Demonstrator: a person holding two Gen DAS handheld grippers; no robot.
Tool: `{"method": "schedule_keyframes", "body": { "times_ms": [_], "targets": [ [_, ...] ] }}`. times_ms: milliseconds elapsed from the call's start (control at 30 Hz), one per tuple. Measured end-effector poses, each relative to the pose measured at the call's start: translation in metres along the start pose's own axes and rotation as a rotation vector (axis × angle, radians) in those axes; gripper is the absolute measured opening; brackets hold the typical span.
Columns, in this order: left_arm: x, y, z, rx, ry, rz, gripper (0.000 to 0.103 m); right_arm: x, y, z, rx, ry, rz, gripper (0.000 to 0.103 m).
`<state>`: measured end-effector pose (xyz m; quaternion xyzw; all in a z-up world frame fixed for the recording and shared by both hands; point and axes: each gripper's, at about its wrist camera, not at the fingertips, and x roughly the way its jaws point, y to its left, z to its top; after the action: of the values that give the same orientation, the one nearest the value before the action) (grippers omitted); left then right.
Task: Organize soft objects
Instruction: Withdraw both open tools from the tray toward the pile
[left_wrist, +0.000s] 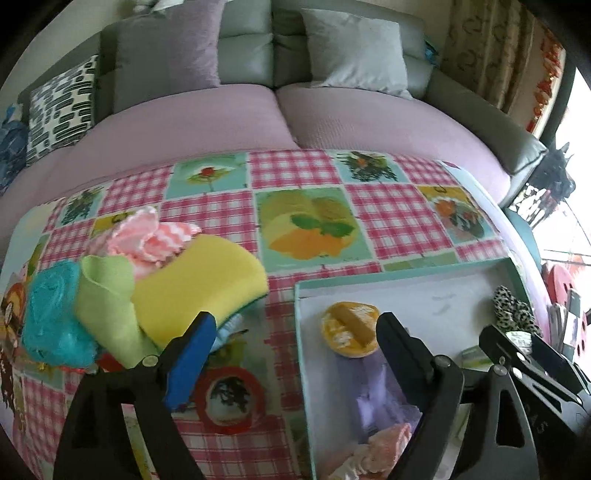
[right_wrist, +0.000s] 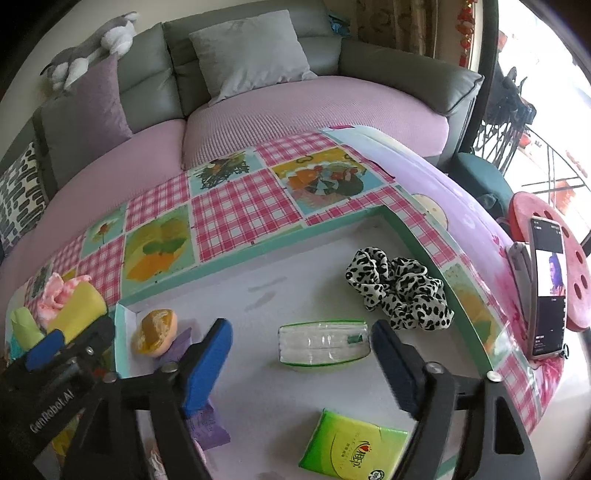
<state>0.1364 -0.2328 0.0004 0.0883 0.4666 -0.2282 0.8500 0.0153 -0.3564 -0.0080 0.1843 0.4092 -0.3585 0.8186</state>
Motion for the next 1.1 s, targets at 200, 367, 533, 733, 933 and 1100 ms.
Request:
{"method": "schedule_keyframes", "body": {
  "times_ms": [200, 367, 533, 733, 933, 1100],
  "targets": [
    [-0.003, 0.009, 0.001, -0.019, 0.000, 0.029, 0.089, 0.000, 0.003, -0.001, -0.016, -0.007, -0.003, 0.103],
    [-0.018, 0.015, 0.003, -0.029, -0.012, 0.025, 0.089, -0.003, 0.009, -0.003, -0.040, -0.003, 0.007, 0.103],
    [-0.041, 0.030, 0.006, -0.038, -0.045, 0.053, 0.089, -0.011, 0.023, -0.005, -0.071, -0.019, 0.034, 0.103],
    [-0.063, 0.080, 0.006, -0.089, -0.066, 0.133, 0.089, -0.014, 0.044, -0.010, -0.113, -0.012, 0.071, 0.103],
    [-0.083, 0.152, -0.003, -0.214, -0.082, 0.293, 0.089, -0.017, 0.069, -0.016, -0.161, -0.005, 0.109, 0.103],
    [-0.092, 0.206, -0.017, -0.335, -0.072, 0.345, 0.089, -0.021, 0.094, -0.022, -0.206, -0.008, 0.138, 0.103]
  ]
}}
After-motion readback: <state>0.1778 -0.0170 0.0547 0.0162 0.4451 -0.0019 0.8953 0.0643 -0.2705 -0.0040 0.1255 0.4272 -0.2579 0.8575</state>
